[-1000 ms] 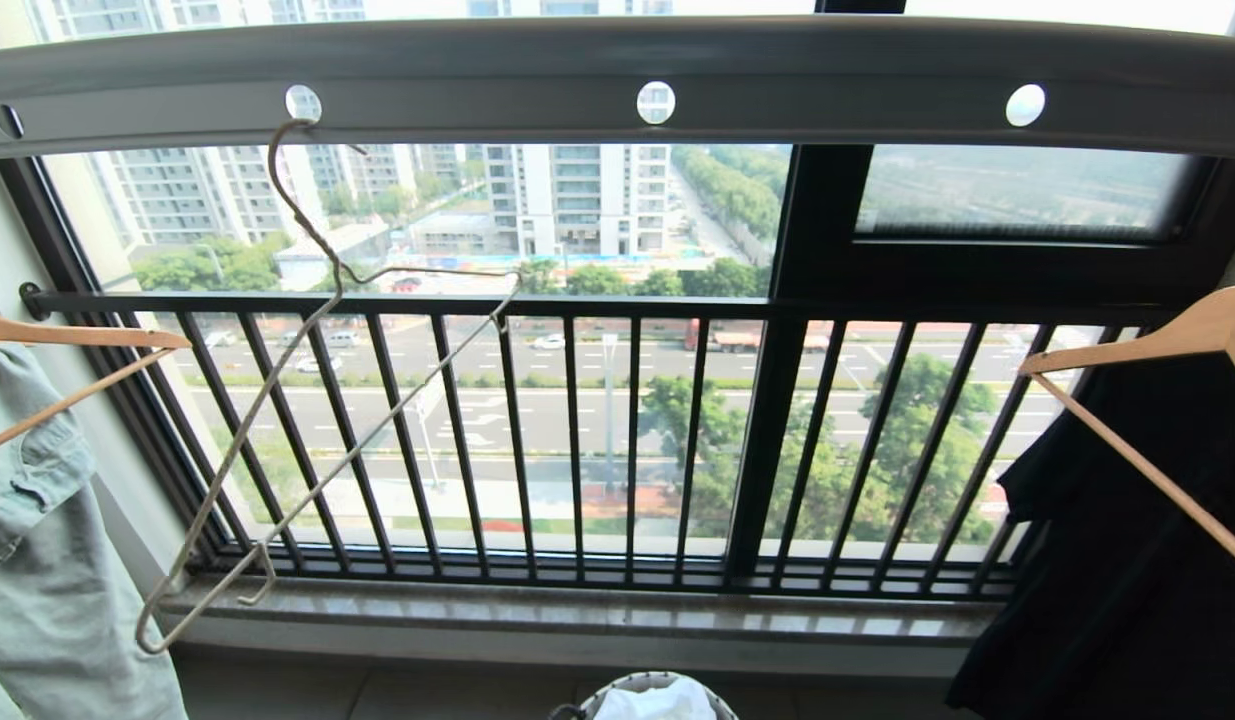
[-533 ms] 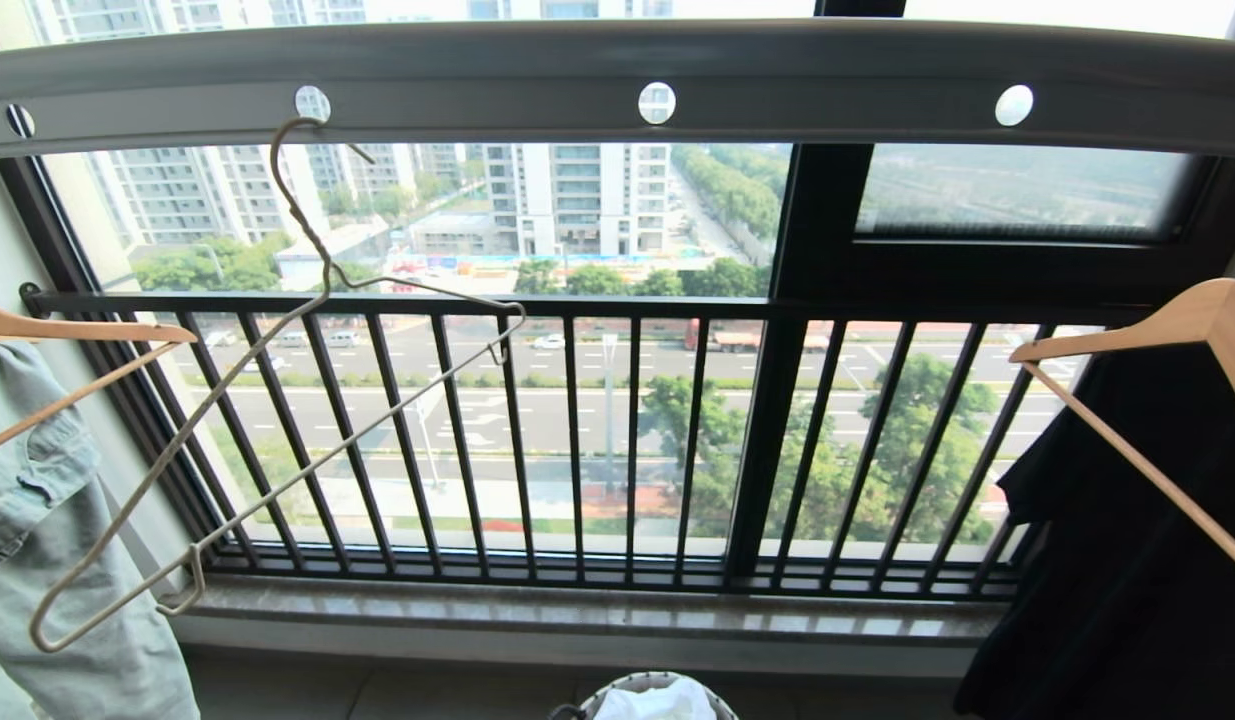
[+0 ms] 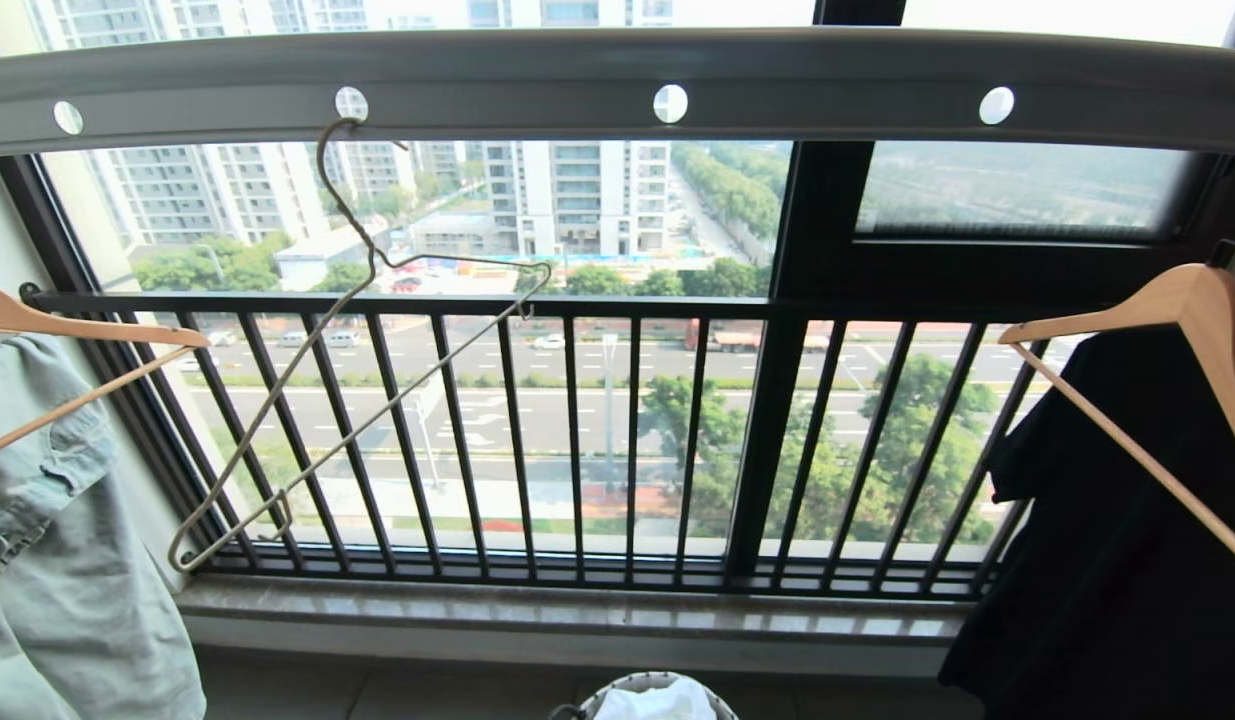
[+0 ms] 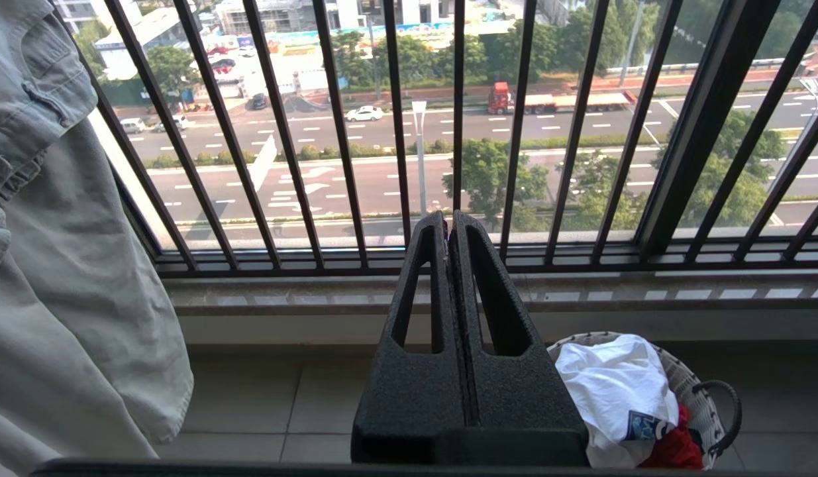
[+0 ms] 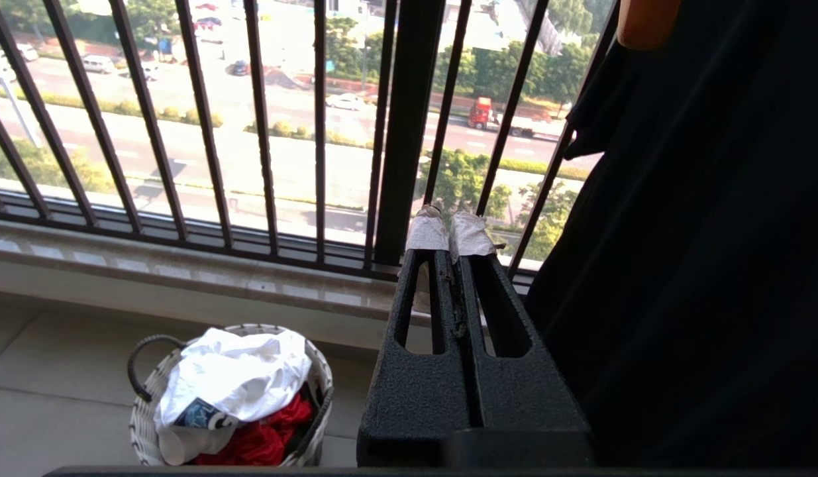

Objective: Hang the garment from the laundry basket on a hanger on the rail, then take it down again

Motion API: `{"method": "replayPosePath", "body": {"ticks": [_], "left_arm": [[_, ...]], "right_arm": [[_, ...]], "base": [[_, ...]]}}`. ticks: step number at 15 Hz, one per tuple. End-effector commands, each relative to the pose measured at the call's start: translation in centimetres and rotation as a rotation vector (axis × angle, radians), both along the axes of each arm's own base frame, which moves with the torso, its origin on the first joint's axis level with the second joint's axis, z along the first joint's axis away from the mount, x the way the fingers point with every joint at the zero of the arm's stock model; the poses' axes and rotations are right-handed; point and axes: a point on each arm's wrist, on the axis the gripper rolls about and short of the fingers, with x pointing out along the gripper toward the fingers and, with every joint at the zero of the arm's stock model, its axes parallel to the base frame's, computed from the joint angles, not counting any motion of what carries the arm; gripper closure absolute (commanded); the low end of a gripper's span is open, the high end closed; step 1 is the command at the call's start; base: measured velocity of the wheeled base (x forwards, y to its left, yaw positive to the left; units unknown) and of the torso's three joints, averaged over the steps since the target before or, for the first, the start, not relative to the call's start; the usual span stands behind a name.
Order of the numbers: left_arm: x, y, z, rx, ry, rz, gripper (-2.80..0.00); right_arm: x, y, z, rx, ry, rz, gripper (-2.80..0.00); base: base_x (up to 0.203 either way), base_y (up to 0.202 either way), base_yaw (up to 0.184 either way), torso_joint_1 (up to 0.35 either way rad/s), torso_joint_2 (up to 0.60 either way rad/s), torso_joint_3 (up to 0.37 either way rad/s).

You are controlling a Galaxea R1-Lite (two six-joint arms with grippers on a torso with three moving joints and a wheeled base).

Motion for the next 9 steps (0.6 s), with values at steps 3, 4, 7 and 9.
{"method": "replayPosePath", "body": {"ticks": [3,4,7,9], "left_arm": [[0.0,0.0,-0.02,-0.01,0.0,0.002,0.0],[0.0,0.0,-0.03,-0.01,0.001,0.002,0.0],[0.0,0.0,-0.01,-0.011,0.0,0.001,0.0],[0.0,0.0,-0.01,-0.01,0.0,0.0,0.0]], "right_arm": [[0.01,0.0,0.0,-0.003,0.002,0.001,0.0],[0.01,0.0,0.0,-0.002,0.002,0.001,0.0],[0.01,0.0,0.0,0.007,0.002,0.001,0.0],[0.01,0.0,0.0,0.007,0.002,0.001,0.0]], "base": [[0.0,0.0,0.0,0.0,0.0,0.0],[0.0,0.0,0.0,0.0,0.0,0.0],[0.0,0.0,0.0,0.0,0.0,0.0],[0.0,0.0,0.0,0.0,0.0,0.0]]}}
